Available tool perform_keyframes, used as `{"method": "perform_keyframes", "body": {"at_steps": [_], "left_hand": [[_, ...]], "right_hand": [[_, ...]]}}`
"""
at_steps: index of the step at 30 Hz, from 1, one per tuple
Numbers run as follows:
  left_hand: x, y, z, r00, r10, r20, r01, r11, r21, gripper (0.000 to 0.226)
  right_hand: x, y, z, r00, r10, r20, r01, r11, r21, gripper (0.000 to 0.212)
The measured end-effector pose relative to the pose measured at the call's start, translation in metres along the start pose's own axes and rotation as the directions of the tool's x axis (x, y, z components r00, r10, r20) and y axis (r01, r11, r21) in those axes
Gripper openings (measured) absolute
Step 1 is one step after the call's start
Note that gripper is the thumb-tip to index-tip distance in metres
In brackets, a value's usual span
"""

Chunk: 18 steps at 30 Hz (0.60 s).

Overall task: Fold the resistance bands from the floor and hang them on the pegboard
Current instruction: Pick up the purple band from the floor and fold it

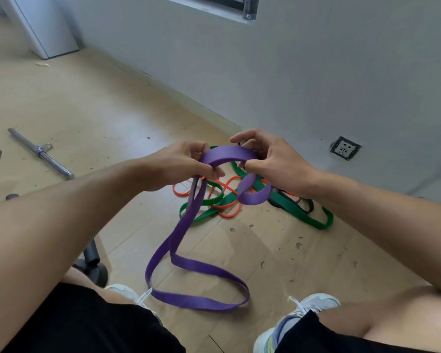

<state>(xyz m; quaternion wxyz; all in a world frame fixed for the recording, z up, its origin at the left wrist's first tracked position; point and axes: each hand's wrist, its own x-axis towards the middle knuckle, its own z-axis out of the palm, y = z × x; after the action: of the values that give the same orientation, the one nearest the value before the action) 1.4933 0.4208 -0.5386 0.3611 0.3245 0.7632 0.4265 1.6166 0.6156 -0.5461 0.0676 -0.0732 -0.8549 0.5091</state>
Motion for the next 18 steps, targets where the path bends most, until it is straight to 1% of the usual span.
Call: {"method": "perform_keyframes", "body": {"at_steps": [3, 5, 6, 8, 10, 11, 12, 14, 18], "left_hand": [[0.001, 0.001, 0.0, 0.998, -0.028, -0.064, 0.028, 1.0, -0.007, 0.032], [0.001, 0.002, 0.002, 0.996, -0.04, -0.085, 0.043, 0.999, 0.03, 0.044], [0.0, 0.002, 0.002, 0.996, -0.032, -0.088, 0.037, 0.997, 0.062, 0.047], [-0.001, 0.005, 0.004, 0.997, 0.008, -0.072, 0.003, 0.99, 0.144, 0.044], [-0.002, 0.006, 0.006, 0.997, 0.041, -0.058, -0.029, 0.979, 0.204, 0.04], [-0.002, 0.007, 0.007, 0.997, 0.053, -0.056, -0.04, 0.975, 0.219, 0.039], [-0.002, 0.007, 0.007, 0.997, 0.06, -0.051, -0.047, 0.974, 0.223, 0.039], [-0.002, 0.006, 0.007, 0.996, 0.081, -0.034, -0.072, 0.977, 0.201, 0.036], [-0.002, 0.006, 0.011, 0.995, 0.101, -0.02, -0.097, 0.982, 0.164, 0.024]], "right_hand": [[0.004, 0.01, -0.003, 0.994, 0.086, 0.07, -0.084, 0.996, -0.044, 0.041], [0.004, 0.015, -0.006, 0.98, 0.14, 0.142, -0.133, 0.989, -0.058, 0.04], [0.003, 0.016, -0.007, 0.972, 0.155, 0.174, -0.143, 0.987, -0.079, 0.039], [-0.001, 0.015, -0.007, 0.962, 0.175, 0.211, -0.144, 0.977, -0.155, 0.04], [-0.003, 0.011, -0.005, 0.968, 0.161, 0.194, -0.119, 0.97, -0.211, 0.04], [-0.003, 0.01, -0.005, 0.977, 0.133, 0.169, -0.098, 0.976, -0.197, 0.038], [-0.004, 0.007, -0.005, 0.986, 0.1, 0.135, -0.08, 0.986, -0.144, 0.036], [-0.005, 0.0, -0.005, 0.997, 0.037, 0.065, -0.038, 0.999, 0.013, 0.032], [-0.008, -0.023, -0.004, 0.994, -0.097, -0.048, 0.105, 0.97, 0.217, 0.025]]}}
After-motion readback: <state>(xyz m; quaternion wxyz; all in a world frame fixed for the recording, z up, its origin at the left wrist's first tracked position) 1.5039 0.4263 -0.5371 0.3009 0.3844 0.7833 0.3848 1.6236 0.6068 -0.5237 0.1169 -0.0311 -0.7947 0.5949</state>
